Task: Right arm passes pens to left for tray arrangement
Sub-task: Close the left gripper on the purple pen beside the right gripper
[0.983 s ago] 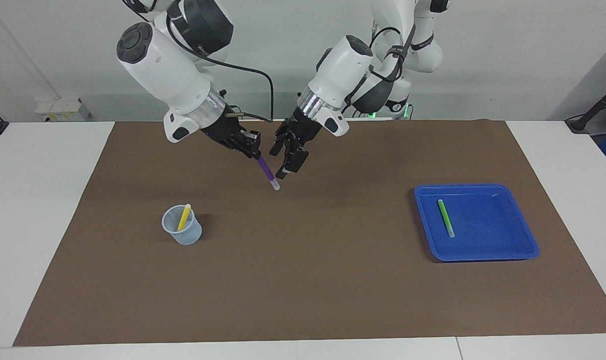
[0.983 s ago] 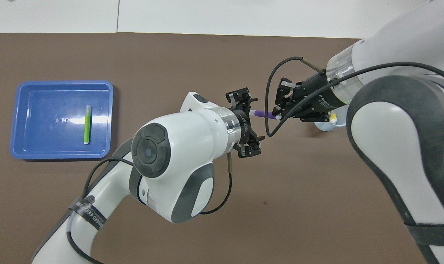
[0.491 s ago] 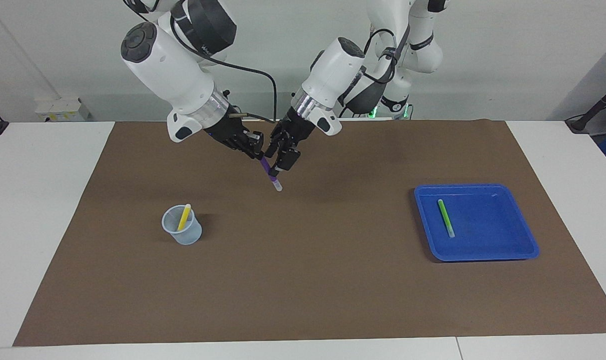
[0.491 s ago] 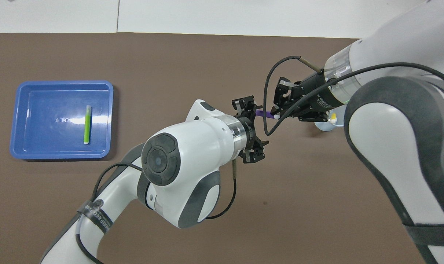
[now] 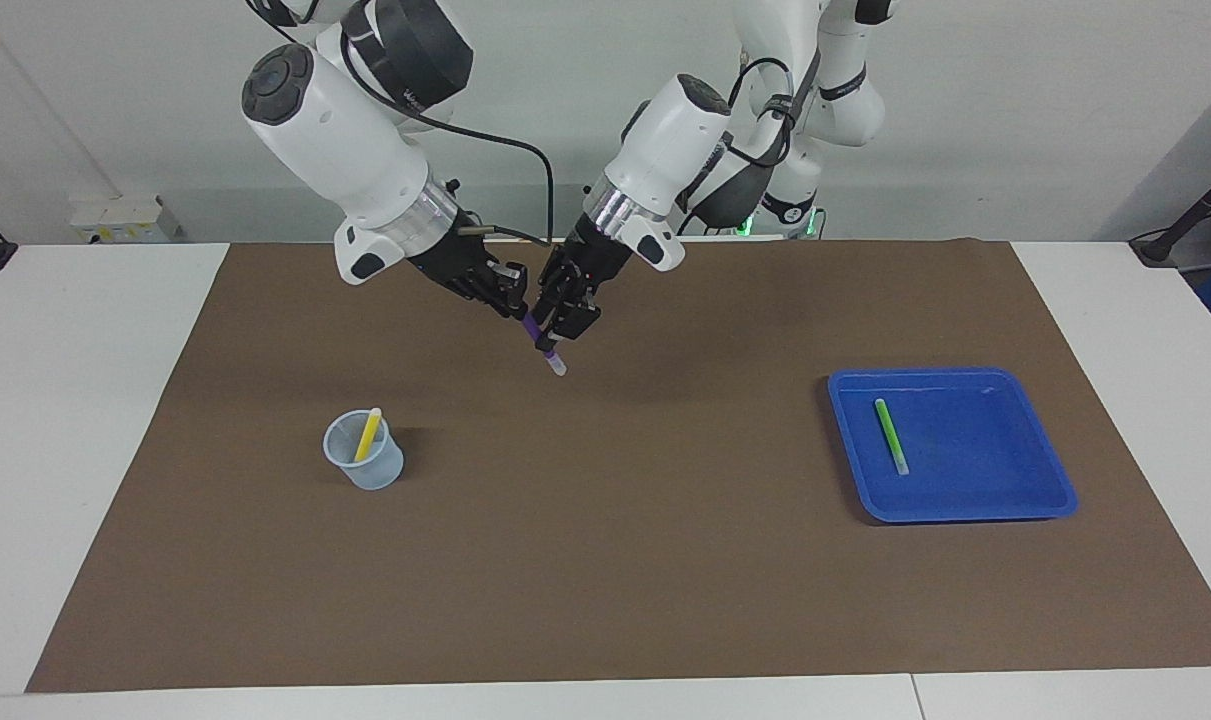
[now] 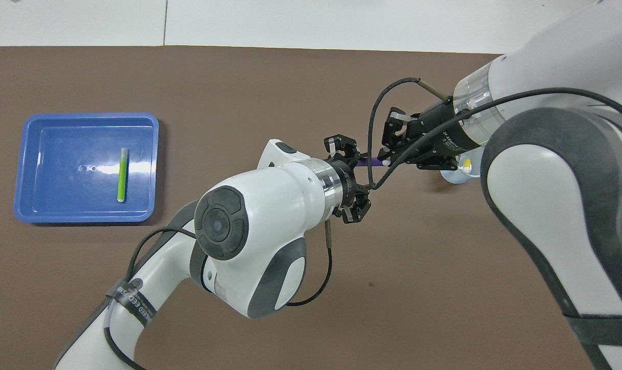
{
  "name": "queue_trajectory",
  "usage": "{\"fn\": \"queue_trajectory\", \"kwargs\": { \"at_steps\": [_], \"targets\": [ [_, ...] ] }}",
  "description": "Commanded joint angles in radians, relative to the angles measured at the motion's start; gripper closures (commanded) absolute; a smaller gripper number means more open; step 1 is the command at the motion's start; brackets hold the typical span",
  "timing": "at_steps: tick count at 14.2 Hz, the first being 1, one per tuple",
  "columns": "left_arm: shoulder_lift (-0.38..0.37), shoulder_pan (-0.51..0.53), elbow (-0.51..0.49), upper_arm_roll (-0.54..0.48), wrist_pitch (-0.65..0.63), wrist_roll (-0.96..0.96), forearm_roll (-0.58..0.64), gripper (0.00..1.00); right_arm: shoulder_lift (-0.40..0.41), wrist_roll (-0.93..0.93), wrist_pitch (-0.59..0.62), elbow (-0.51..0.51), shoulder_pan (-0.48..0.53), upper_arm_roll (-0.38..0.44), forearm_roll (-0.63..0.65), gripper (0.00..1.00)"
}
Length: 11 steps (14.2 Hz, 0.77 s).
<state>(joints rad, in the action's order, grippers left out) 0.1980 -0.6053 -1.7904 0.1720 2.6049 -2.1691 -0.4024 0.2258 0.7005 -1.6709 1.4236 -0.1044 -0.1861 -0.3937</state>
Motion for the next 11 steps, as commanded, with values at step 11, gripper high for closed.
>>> {"fn": "queue_trajectory", "kwargs": {
  "at_steps": [11],
  "targets": [
    [-0.015,0.004,-0.023,-0.012,0.040,-0.048,-0.003,0.74,0.000,0.027,-0.042,0.006,-0.003,-0.003,-0.030,0.95]
  ]
}}
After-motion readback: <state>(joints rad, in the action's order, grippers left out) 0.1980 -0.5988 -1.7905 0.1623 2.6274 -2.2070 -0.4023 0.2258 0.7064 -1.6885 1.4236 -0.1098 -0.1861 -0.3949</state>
